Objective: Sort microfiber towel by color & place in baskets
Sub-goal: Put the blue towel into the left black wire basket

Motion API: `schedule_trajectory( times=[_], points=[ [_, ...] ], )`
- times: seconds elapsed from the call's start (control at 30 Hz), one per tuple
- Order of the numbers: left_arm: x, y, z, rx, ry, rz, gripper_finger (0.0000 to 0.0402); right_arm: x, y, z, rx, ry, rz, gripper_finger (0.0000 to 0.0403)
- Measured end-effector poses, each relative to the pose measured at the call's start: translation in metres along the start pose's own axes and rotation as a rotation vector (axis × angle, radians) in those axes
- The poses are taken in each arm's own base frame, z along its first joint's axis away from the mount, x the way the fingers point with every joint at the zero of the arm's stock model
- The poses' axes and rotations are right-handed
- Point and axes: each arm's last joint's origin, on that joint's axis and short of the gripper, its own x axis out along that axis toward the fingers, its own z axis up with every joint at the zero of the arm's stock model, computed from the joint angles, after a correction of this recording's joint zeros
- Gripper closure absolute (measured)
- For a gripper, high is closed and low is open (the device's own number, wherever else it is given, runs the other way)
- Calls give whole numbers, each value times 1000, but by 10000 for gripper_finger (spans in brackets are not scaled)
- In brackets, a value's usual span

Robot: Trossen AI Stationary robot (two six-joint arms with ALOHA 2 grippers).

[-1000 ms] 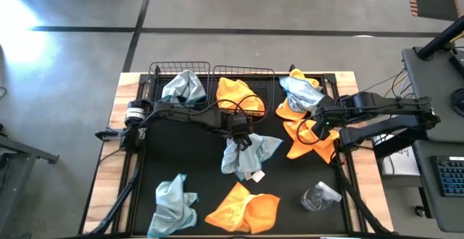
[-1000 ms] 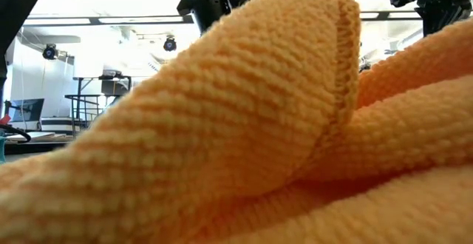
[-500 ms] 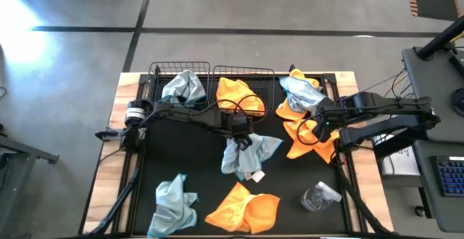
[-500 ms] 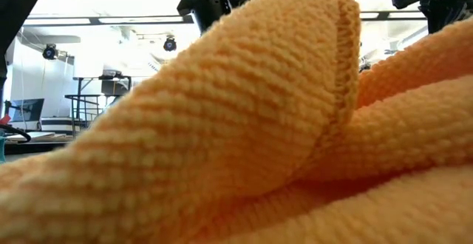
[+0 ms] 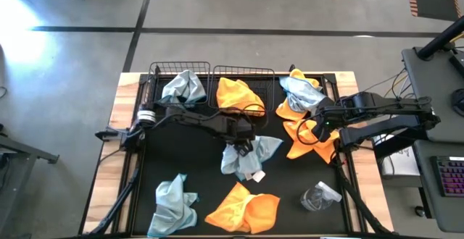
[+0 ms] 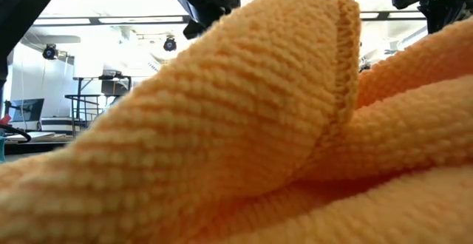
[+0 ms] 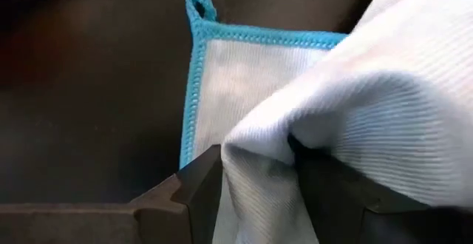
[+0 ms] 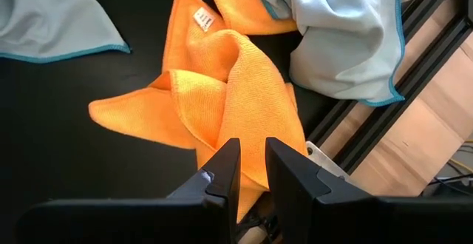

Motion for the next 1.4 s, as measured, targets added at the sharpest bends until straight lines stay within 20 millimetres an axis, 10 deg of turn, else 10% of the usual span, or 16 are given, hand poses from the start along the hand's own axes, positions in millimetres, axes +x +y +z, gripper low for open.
schedule_trajectory(
  times=[0.37, 1.03, 1.4],
  points=[
    [-1, -12, 9, 12, -14, -33, 253, 0, 0, 0, 0, -3, -2, 344],
    [-19, -22, 22, 46, -50, -56, 398, 0, 0, 0, -3, -9, -7, 344],
    [-67, -32, 32, 129, -19, 27, 401, 0, 0, 0, -3, -11, -6, 344]
  ],
)
